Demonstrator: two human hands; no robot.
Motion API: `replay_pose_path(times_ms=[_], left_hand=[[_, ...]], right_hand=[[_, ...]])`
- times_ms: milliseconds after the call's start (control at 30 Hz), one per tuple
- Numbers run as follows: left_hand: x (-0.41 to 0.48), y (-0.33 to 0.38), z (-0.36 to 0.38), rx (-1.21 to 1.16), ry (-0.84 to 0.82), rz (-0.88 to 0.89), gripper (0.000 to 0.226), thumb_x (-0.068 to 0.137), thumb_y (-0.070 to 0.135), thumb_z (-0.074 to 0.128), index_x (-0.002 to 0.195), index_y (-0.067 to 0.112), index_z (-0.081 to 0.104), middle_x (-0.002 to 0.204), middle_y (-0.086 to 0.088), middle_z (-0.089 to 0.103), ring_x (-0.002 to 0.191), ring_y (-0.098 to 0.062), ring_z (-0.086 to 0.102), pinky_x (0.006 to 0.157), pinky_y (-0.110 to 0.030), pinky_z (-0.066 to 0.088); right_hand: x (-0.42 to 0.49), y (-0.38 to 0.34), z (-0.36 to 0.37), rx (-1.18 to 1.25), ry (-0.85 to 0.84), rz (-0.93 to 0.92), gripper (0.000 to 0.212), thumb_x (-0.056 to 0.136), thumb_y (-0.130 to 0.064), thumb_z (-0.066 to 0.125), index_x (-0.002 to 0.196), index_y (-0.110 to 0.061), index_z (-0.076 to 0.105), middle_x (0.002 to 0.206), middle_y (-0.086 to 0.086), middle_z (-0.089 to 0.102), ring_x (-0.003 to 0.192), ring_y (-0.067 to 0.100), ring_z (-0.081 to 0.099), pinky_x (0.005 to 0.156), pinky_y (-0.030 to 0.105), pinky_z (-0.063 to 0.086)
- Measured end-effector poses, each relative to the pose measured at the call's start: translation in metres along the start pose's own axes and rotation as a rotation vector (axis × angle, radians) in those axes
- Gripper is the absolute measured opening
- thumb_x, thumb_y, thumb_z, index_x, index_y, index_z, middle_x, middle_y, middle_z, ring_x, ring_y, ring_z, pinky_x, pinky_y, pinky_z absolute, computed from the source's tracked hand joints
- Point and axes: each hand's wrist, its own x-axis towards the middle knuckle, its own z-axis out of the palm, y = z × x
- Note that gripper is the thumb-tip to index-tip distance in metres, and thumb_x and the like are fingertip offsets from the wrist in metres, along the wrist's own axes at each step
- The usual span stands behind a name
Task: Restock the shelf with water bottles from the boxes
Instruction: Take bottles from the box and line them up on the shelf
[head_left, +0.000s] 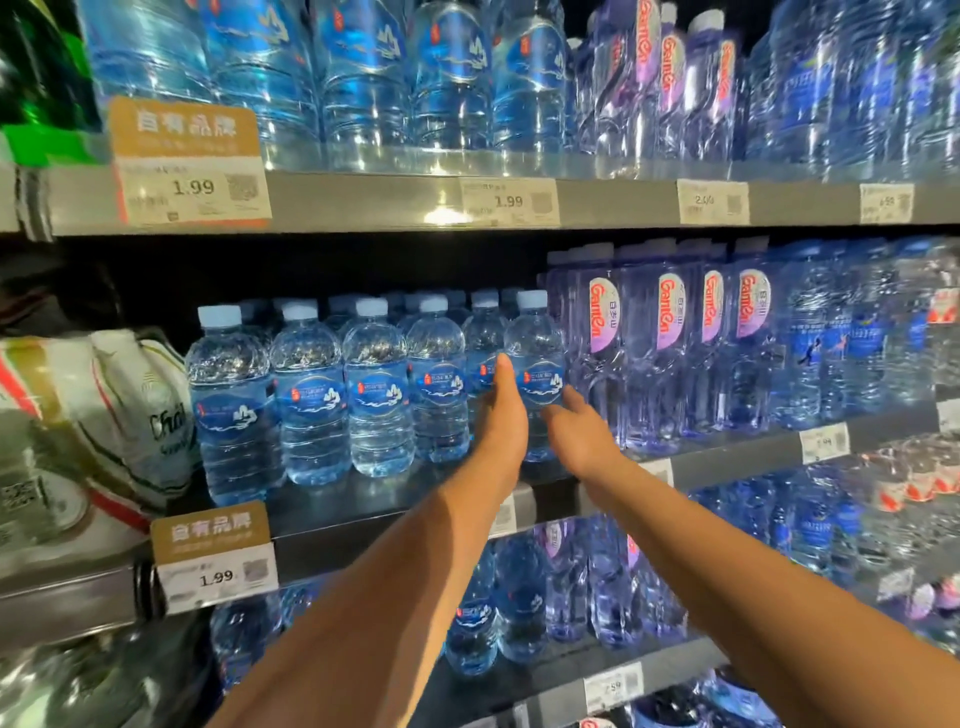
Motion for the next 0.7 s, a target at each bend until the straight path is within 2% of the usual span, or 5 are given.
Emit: replay_pose_path(times_ms=[233, 400, 467, 567, 700], left_hand=[[0.009, -0.011, -0.006, -0.085, 0.002, 0.102, 0.059, 0.098, 0.057, 0.025, 0.126, 0.016, 0.057, 0.113, 0.004, 0.057, 0.099, -0.012, 0.046, 0.088, -0.029, 0.032], [0.016, -0.010, 0.002, -0.055, -0.010, 0.060, 0.063, 0.095, 0.062, 0.024, 0.129, 0.022, 0.057, 0.135, -0.003, 0.052, 0.102, -0.010, 0.042, 0.090, -0.031, 0.033], [0.018, -0.009, 0.007, -0.081, -0.016, 0.025, 0.063, 0.095, 0.062, 0.025, 0.131, 0.020, 0.055, 0.123, 0.001, 0.055, 0.101, -0.010, 0.043, 0.090, -0.031, 0.036], [0.019, -0.011, 0.009, -0.101, 0.014, 0.007, 0.058, 0.094, 0.064, 0.029, 0.120, 0.021, 0.058, 0.098, 0.009, 0.051, 0.094, -0.013, 0.048, 0.090, -0.032, 0.042], [0.023, -0.010, 0.011, -0.122, 0.003, -0.004, 0.060, 0.094, 0.063, 0.027, 0.124, 0.021, 0.058, 0.107, 0.006, 0.048, 0.097, -0.012, 0.045, 0.089, -0.031, 0.036]], right_hand=[[-0.017, 0.002, 0.008, 0.036, 0.173, -0.073, 0.031, 0.097, -0.010, 0.041, 0.119, 0.004, 0.057, 0.112, 0.018, 0.062, 0.108, 0.035, 0.054, 0.084, 0.036, 0.040], [0.000, 0.001, 0.006, -0.003, 0.098, -0.013, 0.026, 0.097, -0.017, 0.035, 0.080, -0.006, 0.052, 0.074, 0.003, 0.051, 0.073, 0.021, 0.043, 0.060, 0.033, 0.031], [0.005, 0.001, 0.005, 0.037, 0.097, 0.012, 0.030, 0.097, -0.018, 0.035, 0.069, -0.014, 0.044, 0.068, -0.001, 0.047, 0.064, 0.016, 0.040, 0.056, 0.029, 0.029], [0.005, 0.003, 0.006, 0.056, 0.138, 0.017, 0.034, 0.098, -0.020, 0.036, 0.064, -0.016, 0.042, 0.066, -0.001, 0.045, 0.061, 0.014, 0.038, 0.060, 0.031, 0.029], [0.010, 0.003, 0.007, 0.046, 0.099, 0.035, 0.034, 0.098, -0.021, 0.035, 0.065, -0.019, 0.041, 0.067, -0.003, 0.043, 0.069, 0.018, 0.040, 0.057, 0.031, 0.028]])
